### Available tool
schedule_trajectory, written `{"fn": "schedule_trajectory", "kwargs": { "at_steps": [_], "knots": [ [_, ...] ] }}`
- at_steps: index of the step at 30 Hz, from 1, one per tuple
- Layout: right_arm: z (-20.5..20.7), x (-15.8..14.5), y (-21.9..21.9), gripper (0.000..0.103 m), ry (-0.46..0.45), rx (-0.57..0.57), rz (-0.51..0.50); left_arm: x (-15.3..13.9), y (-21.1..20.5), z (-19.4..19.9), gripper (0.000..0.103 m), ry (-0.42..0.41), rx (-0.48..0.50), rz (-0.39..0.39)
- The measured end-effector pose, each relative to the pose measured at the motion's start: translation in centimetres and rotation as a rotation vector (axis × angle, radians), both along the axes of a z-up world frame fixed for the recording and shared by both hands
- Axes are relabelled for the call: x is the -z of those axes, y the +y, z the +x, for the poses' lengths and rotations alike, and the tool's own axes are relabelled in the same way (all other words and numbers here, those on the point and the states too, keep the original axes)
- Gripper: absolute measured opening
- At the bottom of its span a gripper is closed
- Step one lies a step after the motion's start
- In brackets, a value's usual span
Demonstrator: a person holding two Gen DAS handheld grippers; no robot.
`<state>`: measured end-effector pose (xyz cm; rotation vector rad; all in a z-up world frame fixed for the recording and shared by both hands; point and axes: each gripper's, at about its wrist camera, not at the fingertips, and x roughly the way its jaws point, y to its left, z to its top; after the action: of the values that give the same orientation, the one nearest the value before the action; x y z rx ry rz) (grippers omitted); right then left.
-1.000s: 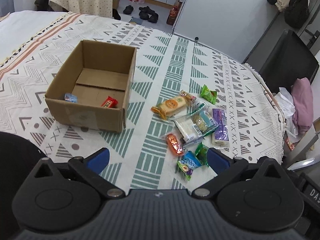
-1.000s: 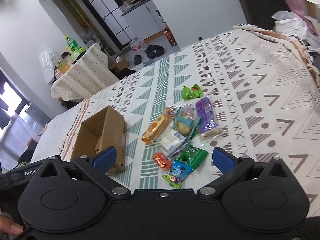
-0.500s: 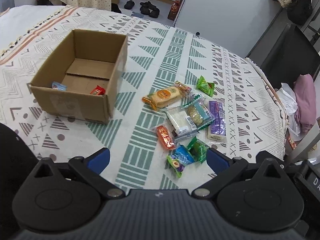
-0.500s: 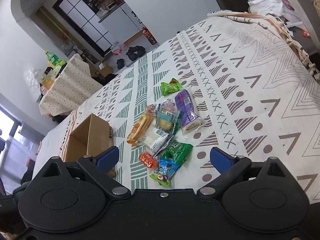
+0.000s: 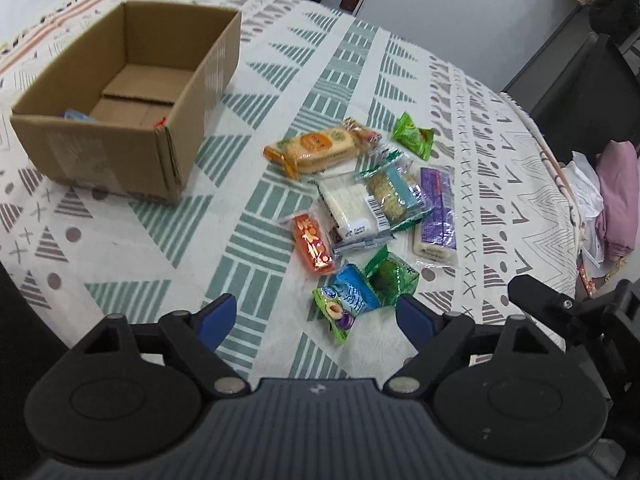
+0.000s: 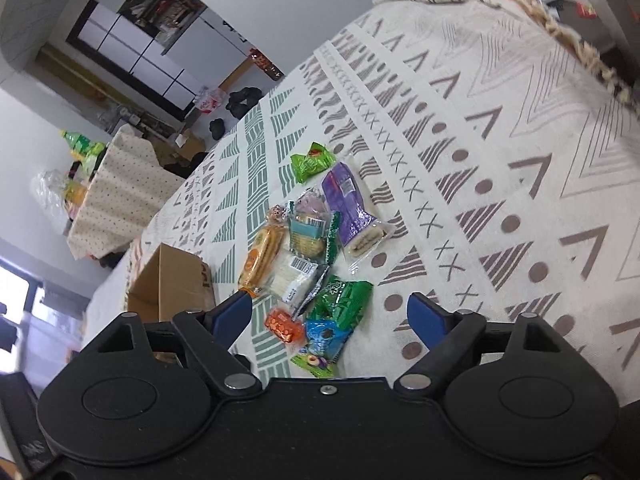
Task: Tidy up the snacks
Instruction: 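Grasp the blue-green candy packet with left tool while right tool grasps green candy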
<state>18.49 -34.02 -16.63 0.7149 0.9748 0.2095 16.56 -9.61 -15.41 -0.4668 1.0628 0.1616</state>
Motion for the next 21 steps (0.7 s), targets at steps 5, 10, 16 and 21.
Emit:
{"fn": "schedule_trajectory", "kwargs": {
  "at_steps": [5, 10, 16, 21],
  "knots": [
    [1.0, 1.5, 0.8, 0.072, 0.049, -0.003, 0.019, 1.4, 0.0, 1.1, 0.078, 0.014, -0.011, -0.033],
    [2.0, 3.0, 1.0, 0.064, 0.104, 0.016, 0.062, 3.2, -0.3, 2.3, 0.072, 0.045, -0.022, -0.075],
    [2.8, 4.4, 1.2, 0.059, 0.149, 0.034, 0.094, 5.4, -0.7, 3.6, 0.063, 0.087, -0.024, -0.112],
    [3.5, 5.3, 1.5, 0.059, 0.177, 0.03, 0.105, 6.8, -1.0, 4.4, 0.054, 0.114, -0.033, -0.137]
  ]
}}
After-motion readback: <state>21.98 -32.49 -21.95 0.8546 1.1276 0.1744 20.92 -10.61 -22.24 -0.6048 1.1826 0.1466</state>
